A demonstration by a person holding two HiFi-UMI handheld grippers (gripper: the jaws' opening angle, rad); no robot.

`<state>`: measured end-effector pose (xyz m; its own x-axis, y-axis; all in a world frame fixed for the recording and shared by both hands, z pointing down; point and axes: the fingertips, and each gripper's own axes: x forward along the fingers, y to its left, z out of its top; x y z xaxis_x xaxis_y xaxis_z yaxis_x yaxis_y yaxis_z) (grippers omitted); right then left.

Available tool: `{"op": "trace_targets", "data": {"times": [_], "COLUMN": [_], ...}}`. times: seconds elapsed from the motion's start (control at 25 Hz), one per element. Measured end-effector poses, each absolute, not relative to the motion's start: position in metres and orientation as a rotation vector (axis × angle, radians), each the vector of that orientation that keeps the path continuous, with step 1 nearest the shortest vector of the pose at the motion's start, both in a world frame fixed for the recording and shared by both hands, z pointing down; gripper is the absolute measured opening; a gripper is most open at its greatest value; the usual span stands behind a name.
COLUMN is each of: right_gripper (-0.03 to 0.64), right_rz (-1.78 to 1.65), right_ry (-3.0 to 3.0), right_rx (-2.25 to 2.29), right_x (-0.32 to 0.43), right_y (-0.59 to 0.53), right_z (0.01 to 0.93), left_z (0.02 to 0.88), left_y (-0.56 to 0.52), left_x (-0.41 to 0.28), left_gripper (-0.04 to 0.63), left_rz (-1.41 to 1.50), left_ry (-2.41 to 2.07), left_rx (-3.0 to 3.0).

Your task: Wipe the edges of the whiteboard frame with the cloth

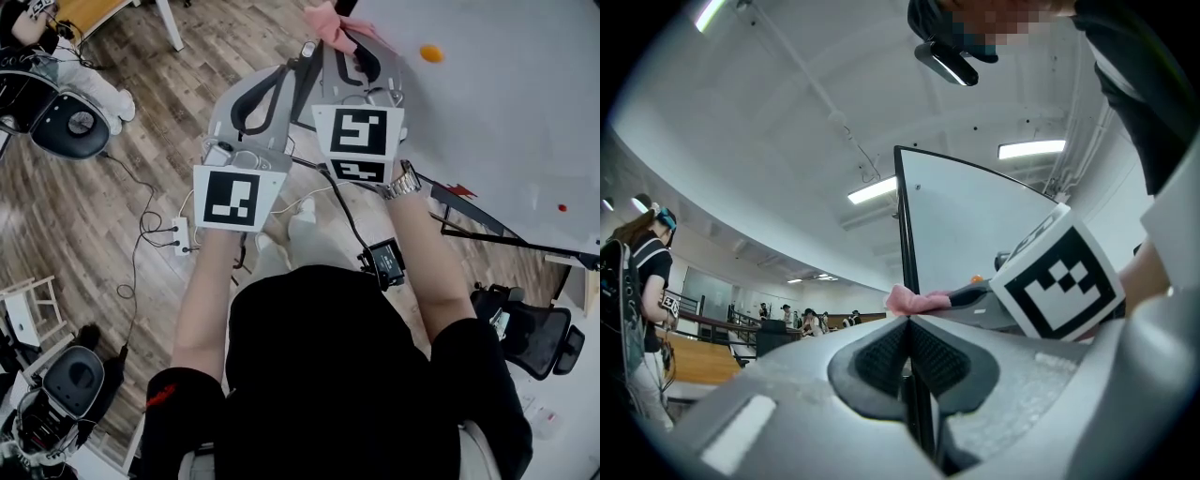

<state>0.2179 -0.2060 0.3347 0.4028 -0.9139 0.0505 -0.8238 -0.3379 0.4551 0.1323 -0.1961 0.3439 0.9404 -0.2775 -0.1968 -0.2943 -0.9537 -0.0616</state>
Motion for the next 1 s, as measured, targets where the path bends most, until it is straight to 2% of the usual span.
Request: {"op": "trace_targets", "data": {"times": [1.0], "right_gripper": [0.029], "right_rz": [-0.259], "right_ry": [-1.481], "right_rx": [2.233], "right_x": [0.215], "right_y": [-0.207], "right_z": [0.365], "left_z": [0.363], "left_y": [-0.201], "left_x": [0.129], "left_gripper": [0.002], "left_rz": [0.242], "left_ry": [0.454], "left_rx": [-3.035]}}
